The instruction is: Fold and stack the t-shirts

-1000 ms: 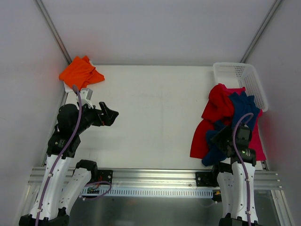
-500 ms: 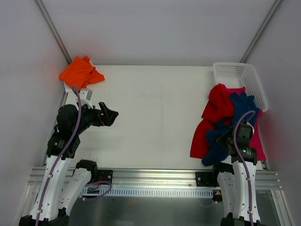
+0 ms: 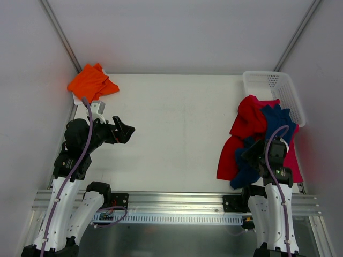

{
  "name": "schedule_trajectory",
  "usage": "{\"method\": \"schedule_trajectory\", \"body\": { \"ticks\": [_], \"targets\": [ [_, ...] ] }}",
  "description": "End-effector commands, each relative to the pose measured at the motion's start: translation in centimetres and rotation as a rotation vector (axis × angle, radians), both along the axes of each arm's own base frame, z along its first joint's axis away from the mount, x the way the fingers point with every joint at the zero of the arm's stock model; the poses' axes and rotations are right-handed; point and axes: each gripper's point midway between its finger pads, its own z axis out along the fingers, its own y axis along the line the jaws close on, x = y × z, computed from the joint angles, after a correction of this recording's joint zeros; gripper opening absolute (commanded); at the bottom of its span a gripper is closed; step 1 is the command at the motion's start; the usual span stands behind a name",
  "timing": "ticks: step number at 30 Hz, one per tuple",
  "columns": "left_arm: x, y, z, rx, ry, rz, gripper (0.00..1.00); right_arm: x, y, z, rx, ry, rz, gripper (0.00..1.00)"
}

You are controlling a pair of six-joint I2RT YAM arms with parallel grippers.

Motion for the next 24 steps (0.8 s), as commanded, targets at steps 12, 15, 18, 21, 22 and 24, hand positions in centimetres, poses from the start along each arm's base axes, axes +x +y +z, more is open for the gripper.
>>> {"method": "schedule_trajectory", "body": {
  "ticks": [12, 15, 18, 21, 22, 24],
  "targets": [
    [0.1, -0.3, 0.5, -0.013, -0.023, -0.014, 0.99, -1.3, -0.1, 4.0, -0.023, -0.060, -0.009, 0.71],
    [0.0, -0.4, 0.6, -0.013, -0.022, -0.017, 0.99, -1.2, -0.3, 3.6, -0.030, -0.053, -0.017, 0.71],
    [0.1, -0.4, 0.5, -0.012, -0.022, -0.018, 0.99, -1.0, 0.0, 2.4, -0.009, -0.019, -0.018, 0.69],
    [0.1, -0.4, 0.5, -0.012, -0.019, -0.018, 0.99, -0.8, 0.0, 1.1, 0.001, 0.015, -0.032, 0.68],
    [0.1, -0.4, 0.5, -0.013, -0.018, -0.019, 0.99, -0.7, 0.0, 0.8, 0.000, 0.020, -0.038, 0.68],
    [0.2, -0.4, 0.4, -0.013, -0.015, -0.017, 0.99, -0.6, -0.4, 0.2, -0.018, 0.036, -0.066, 0.67]
  ]
}}
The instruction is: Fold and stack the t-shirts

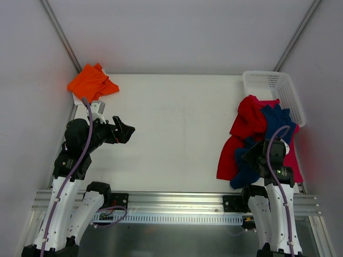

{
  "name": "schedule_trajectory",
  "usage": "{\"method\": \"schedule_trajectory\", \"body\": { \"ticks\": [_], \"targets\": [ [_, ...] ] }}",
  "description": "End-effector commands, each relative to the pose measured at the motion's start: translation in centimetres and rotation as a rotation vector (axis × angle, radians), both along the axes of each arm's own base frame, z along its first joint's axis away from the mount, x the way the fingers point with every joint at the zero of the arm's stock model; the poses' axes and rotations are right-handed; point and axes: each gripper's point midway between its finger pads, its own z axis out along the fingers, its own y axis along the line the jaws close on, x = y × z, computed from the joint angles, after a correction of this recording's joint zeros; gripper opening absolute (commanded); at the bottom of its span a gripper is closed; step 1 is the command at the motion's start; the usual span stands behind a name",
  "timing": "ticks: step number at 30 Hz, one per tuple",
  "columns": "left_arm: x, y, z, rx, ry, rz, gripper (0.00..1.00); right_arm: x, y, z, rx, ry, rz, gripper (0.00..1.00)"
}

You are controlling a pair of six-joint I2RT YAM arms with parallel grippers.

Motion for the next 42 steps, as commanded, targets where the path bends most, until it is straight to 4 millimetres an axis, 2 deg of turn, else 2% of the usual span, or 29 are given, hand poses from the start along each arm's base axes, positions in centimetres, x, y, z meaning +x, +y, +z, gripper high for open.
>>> {"method": "schedule_trajectory", "body": {
  "ticks": [1, 8, 11, 12, 14, 15, 19, 22, 25, 26, 29, 30, 32, 33, 35, 37, 38, 39, 40, 41, 42],
  "targets": [
    [0.1, -0.4, 0.4, -0.012, -0.016, -0.017, 0.99, 0.3, -0.8, -1.1, -0.024, 0.024, -0.068, 0.67],
    [0.2, -0.5, 0.3, -0.012, -0.011, -0.020, 0.99, 0.6, -1.6, -3.5, -0.060, 0.100, -0.100, 0.66],
    [0.3, -0.5, 0.1, -0.011, -0.001, -0.024, 0.99, 1.1, -1.6, -3.7, -0.065, 0.081, -0.098, 0.48],
    [0.3, -0.6, 0.1, -0.012, -0.002, -0.025, 0.99, 1.1, -1.7, -3.8, -0.067, 0.077, -0.098, 0.34],
    [0.3, -0.5, 0.1, -0.010, -0.001, -0.024, 0.99, 1.3, -1.6, -4.0, -0.067, 0.075, -0.090, 0.16],
    [0.3, -0.5, 0.1, -0.010, -0.001, -0.022, 0.99, 1.3, -1.6, -4.0, -0.065, 0.076, -0.090, 0.00],
    [0.4, -0.4, 0.1, -0.007, -0.003, -0.020, 0.99, 1.3, -1.5, -4.0, -0.068, 0.070, -0.087, 0.00],
    [0.4, -0.4, 0.0, -0.006, 0.000, -0.019, 0.99, 1.2, -1.6, -3.2, -0.077, 0.052, -0.090, 0.01],
    [0.5, -0.4, 0.0, -0.006, 0.002, -0.019, 0.99, 1.7, -1.2, -0.5, -0.058, -0.025, -0.073, 0.00],
    [0.4, -0.5, -0.1, -0.006, 0.005, -0.020, 0.99, 2.3, -1.0, 2.0, -0.051, -0.086, -0.066, 0.01],
    [0.5, -0.5, -0.2, -0.005, 0.008, -0.020, 0.99, 3.0, -0.3, 6.8, -0.026, -0.183, -0.035, 0.01],
    [0.5, -0.5, -0.2, -0.006, 0.010, -0.020, 0.99, 3.7, 0.0, 10.7, -0.018, -0.273, -0.022, 0.00],
    [0.6, -0.5, -0.3, -0.004, 0.013, -0.022, 0.99, 5.2, 1.1, 13.8, 0.021, -0.335, 0.024, 0.01],
    [0.6, -0.5, -0.3, -0.003, 0.013, -0.021, 0.99, 6.0, 2.1, 16.6, 0.057, -0.398, 0.064, 0.00],
    [0.6, -0.4, -0.3, -0.003, 0.013, -0.018, 0.99, 9.4, 3.8, 18.6, 0.126, -0.453, 0.124, 0.00],
    [0.7, -0.4, -0.4, -0.001, 0.016, -0.017, 0.99, 12.0, 7.0, 20.0, 0.206, -0.486, 0.240, 0.01],
    [0.7, -0.4, -0.4, -0.001, 0.016, -0.015, 0.99, 15.4, 8.5, 19.4, 0.237, -0.471, 0.276, 0.00],
    [0.8, -0.4, -0.5, -0.001, 0.017, -0.015, 0.99, 16.4, 11.4, 19.0, 0.273, -0.444, 0.362, 0.00],
    [0.8, -0.3, -0.6, 0.002, 0.021, -0.013, 0.99, 18.1, 13.6, 21.0, 0.292, -0.487, 0.423, 0.01],
    [0.8, -0.3, -0.6, 0.002, 0.022, -0.012, 0.99, 21.0, 16.0, 17.9, 0.302, -0.396, 0.467, 0.01],
    [0.9, -0.3, -0.6, 0.003, 0.023, -0.011, 0.99, 22.3, 18.5, 17.3, 0.320, -0.377, 0.525, 0.01]
  ]
}}
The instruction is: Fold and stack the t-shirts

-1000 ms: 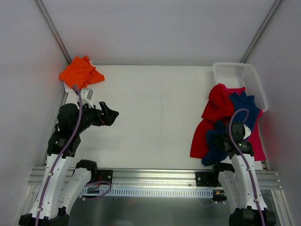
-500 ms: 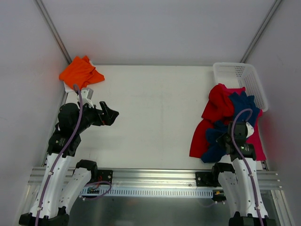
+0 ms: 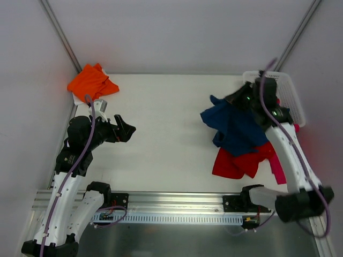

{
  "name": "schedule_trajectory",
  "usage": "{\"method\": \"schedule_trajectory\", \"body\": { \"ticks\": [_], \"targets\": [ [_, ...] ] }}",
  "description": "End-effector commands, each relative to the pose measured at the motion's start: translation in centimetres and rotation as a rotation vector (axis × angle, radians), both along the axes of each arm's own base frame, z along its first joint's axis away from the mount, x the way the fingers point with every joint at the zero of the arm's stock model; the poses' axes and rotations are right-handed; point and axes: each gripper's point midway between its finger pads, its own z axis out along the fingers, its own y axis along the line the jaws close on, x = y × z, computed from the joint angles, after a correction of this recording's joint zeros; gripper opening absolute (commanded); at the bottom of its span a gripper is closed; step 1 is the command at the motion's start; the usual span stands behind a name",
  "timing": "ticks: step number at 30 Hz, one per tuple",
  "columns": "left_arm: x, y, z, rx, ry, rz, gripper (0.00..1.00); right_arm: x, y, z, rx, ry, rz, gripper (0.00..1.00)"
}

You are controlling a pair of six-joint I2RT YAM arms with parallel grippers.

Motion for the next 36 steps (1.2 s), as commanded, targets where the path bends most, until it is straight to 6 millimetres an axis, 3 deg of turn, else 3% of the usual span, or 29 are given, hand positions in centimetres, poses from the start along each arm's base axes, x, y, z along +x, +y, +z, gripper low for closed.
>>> {"method": "schedule_trajectory", "body": {
  "ticks": [1, 2, 3, 4, 5, 6, 7, 8, 9, 11, 12, 13, 14, 15, 18, 20, 21, 22, 23, 24, 28, 29, 30, 31, 32, 33, 34, 35, 36],
  "targets": [
    [0.3, -0.2, 0.2, -0.002, -0.016, -0.010, 0.99, 5.3, 12.6, -1.4, 0.115, 0.008, 0.352, 0.01],
    [0.3, -0.1, 0.2, -0.003, -0.015, -0.010, 0.99, 6.7, 15.5, 0.9, 0.137, -0.036, 0.416, 0.01],
    [0.4, -0.1, 0.2, -0.001, -0.017, -0.006, 0.99, 7.3, 20.8, -3.8, 0.145, 0.084, 0.530, 0.00],
    [0.4, 0.1, 0.2, 0.003, -0.020, 0.002, 0.99, 8.5, 24.2, -0.1, 0.174, 0.006, 0.604, 0.00],
    [0.4, 0.1, 0.2, 0.004, -0.020, 0.002, 0.99, 8.9, 26.8, -0.4, 0.179, 0.021, 0.655, 0.01],
    [0.5, 0.3, 0.2, 0.007, -0.022, 0.010, 0.99, 8.9, 31.6, -6.2, 0.159, 0.135, 0.730, 0.01],
    [0.4, 0.3, 0.2, 0.008, -0.026, 0.013, 0.99, 8.4, 33.6, -7.3, 0.149, 0.186, 0.769, 0.00],
    [0.5, 0.5, 0.3, 0.011, -0.032, 0.019, 0.99, 9.4, 36.2, -1.6, 0.199, 0.035, 0.820, 0.01],
    [0.5, 0.7, 0.2, 0.016, -0.031, 0.029, 0.99, 9.1, 39.4, -6.3, 0.232, 0.124, 0.853, 0.00],
    [0.6, 0.8, 0.3, 0.020, -0.035, 0.037, 0.99, 9.5, 42.3, -4.5, 0.336, 0.034, 0.886, 0.01],
    [0.6, 0.8, 0.2, 0.020, -0.034, 0.037, 0.99, 9.5, 43.0, -7.0, 0.344, 0.081, 0.854, 0.01],
    [0.6, 0.8, 0.2, 0.018, -0.033, 0.038, 0.99, 9.7, 43.2, -5.4, 0.365, 0.024, 0.837, 0.00],
    [0.6, 0.9, 0.2, 0.016, -0.029, 0.039, 0.99, 9.6, 43.3, -5.7, 0.349, 0.009, 0.823, 0.00],
    [0.6, 0.9, 0.2, 0.015, -0.029, 0.039, 0.99, 9.2, 43.4, -7.7, 0.308, 0.025, 0.797, 0.01],
    [0.6, 0.8, 0.2, 0.011, -0.026, 0.035, 0.99, 8.4, 43.8, -8.2, 0.295, 0.015, 0.829, 0.01],
    [0.7, 0.8, 0.1, 0.009, -0.021, 0.031, 0.99, 8.4, 43.9, -10.2, 0.306, 0.068, 0.832, 0.03],
    [0.7, 0.8, 0.1, 0.009, -0.021, 0.031, 0.99, 8.4, 43.6, -10.8, 0.313, 0.093, 0.838, 0.17],
    [0.7, 0.8, 0.1, 0.009, -0.023, 0.031, 0.99, 8.2, 43.2, -12.5, 0.304, 0.137, 0.832, 0.38],
    [0.6, 0.8, 0.2, 0.009, -0.024, 0.031, 0.99, 7.9, 42.9, -12.7, 0.297, 0.146, 0.834, 0.65],
    [0.6, 0.8, 0.1, 0.009, -0.023, 0.031, 0.99, 7.9, 42.3, -13.0, 0.286, 0.154, 0.826, 0.74],
    [0.6, 0.7, 0.1, 0.006, -0.022, 0.027, 0.99, 6.5, 38.8, -12.9, 0.148, 0.137, 0.791, 0.90],
    [0.6, 0.7, 0.2, 0.005, -0.024, 0.026, 0.99, 5.7, 37.0, -14.6, 0.080, 0.176, 0.762, 0.93],
    [0.6, 0.6, 0.1, 0.005, -0.022, 0.025, 0.99, 5.8, 33.9, -12.5, -0.036, 0.138, 0.684, 0.95],
    [0.5, 0.6, 0.2, 0.003, -0.023, 0.024, 0.99, 5.6, 31.9, -12.2, -0.105, 0.138, 0.631, 1.00],
    [0.5, 0.6, 0.2, 0.002, -0.024, 0.022, 0.99, 4.6, 29.0, -14.0, -0.194, 0.185, 0.577, 1.00],
    [0.4, 0.5, 0.3, -0.002, -0.024, 0.018, 0.99, 4.7, 24.9, -11.6, -0.297, 0.146, 0.442, 1.00],
    [0.4, 0.4, 0.4, -0.002, -0.028, 0.014, 0.99, 4.1, 22.3, -11.8, -0.356, 0.167, 0.364, 0.99],
    [0.4, 0.5, 0.4, -0.004, -0.028, 0.015, 0.99, 3.6, 18.0, -13.4, -0.471, 0.209, 0.234, 0.99],
    [0.3, 0.4, 0.5, -0.005, -0.031, 0.012, 0.99, 1.7, 14.8, -12.8, -0.495, 0.268, 0.144, 0.99]
  ]
}}
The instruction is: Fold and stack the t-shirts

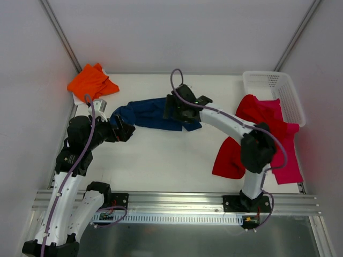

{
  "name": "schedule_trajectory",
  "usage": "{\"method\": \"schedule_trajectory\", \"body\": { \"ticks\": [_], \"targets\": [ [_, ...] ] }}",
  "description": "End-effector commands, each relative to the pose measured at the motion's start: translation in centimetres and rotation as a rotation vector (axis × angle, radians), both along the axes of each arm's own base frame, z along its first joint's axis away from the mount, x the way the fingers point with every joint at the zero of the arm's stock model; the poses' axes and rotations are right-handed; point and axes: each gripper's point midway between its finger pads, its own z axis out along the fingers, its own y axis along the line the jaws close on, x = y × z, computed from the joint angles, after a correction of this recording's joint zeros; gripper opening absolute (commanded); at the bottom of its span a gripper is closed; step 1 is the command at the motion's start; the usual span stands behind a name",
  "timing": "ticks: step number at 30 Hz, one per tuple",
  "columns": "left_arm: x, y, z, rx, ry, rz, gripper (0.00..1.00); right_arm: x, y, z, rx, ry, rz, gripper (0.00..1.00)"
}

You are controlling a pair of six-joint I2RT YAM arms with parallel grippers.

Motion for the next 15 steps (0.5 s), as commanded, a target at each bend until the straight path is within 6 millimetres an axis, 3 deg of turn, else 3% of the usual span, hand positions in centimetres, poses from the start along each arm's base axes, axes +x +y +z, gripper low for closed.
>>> {"method": "schedule_trajectory", "body": {
  "ticks": [1, 2, 5, 6, 9, 15],
  "targets": [
    [0.1, 0.0, 0.6, -0.013, -0.031, -0.007, 0.99, -2.1, -12.8, 4.5, -0.320, -0.117, -0.322, 1.00],
    [0.0, -0.1, 0.7, -0.013, -0.033, -0.008, 0.99, -3.5, -15.7, 3.0, -0.406, -0.090, -0.378, 1.00],
    [-0.1, -0.1, 0.8, -0.018, -0.034, -0.011, 0.99, -6.2, -19.4, 2.2, -0.469, -0.065, -0.482, 0.99],
    [-0.1, -0.2, 0.8, -0.019, -0.036, -0.014, 0.99, -7.9, -21.0, 0.6, -0.529, -0.024, -0.494, 0.99],
    [-0.2, -0.3, 0.8, -0.022, -0.032, -0.019, 0.99, -10.4, -23.6, -1.3, -0.595, 0.030, -0.586, 1.00],
    [-0.3, -0.4, 0.9, -0.025, -0.037, -0.023, 0.99, -14.7, -26.7, -5.0, -0.758, 0.185, -0.729, 0.99]
  ]
}}
